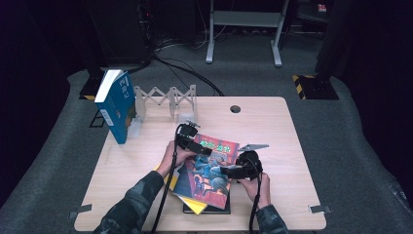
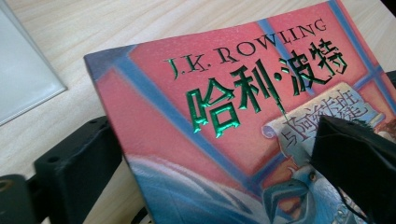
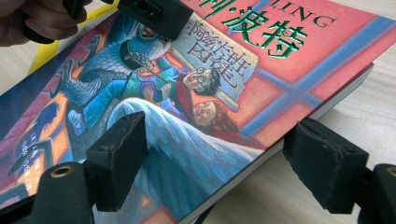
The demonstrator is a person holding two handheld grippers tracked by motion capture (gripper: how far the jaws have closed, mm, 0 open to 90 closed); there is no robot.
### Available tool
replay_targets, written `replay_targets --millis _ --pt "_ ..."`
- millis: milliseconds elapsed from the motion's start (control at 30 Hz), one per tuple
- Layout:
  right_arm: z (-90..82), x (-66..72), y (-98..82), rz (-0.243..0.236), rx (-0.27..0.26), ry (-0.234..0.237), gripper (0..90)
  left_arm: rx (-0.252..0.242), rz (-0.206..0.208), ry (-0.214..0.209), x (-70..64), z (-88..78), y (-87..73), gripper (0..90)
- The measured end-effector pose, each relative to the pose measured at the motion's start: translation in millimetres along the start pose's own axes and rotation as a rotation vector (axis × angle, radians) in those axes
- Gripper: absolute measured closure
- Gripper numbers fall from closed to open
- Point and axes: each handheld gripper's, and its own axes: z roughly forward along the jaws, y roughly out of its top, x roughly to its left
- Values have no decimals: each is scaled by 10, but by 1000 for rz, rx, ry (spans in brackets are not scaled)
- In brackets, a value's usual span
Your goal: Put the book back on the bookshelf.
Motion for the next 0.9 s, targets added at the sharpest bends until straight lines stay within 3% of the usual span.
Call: replay_targets --millis 133,167,467,500,600,667,733,767,800,833,900 --pt "8 -26 -13 13 -8 19 214 7 -15 3 -3 -47 18 104" --pt "9 -32 -16 12 -10 20 215 -13 -39 12 -25 -52 26 113" --pt "10 -65 -30 32 -26 56 216 -36 16 70 -130 -187 73 178" --pt "11 -59 -26 20 -36 55 214 -47 42 91 -173 -237 89 187" --pt "14 -36 -12 12 -46 52 214 -58 64 112 -245 -310 115 214" --pt "13 -25 -5 5 -47 52 214 -64 58 122 -260 -327 115 221" --pt "13 -26 -6 4 -47 51 214 -55 57 115 -245 -322 115 226" --pt "28 -29 -8 16 -41 55 214 -15 37 95 -161 -276 106 224" --pt "28 -29 -8 16 -41 55 214 -15 37 95 -161 -276 106 222" --pt "41 -3 -6 6 -37 28 213 15 -7 61 -63 -206 70 220" --pt "42 29 -6 -6 -37 -1 207 9 -23 45 -14 -173 44 220"
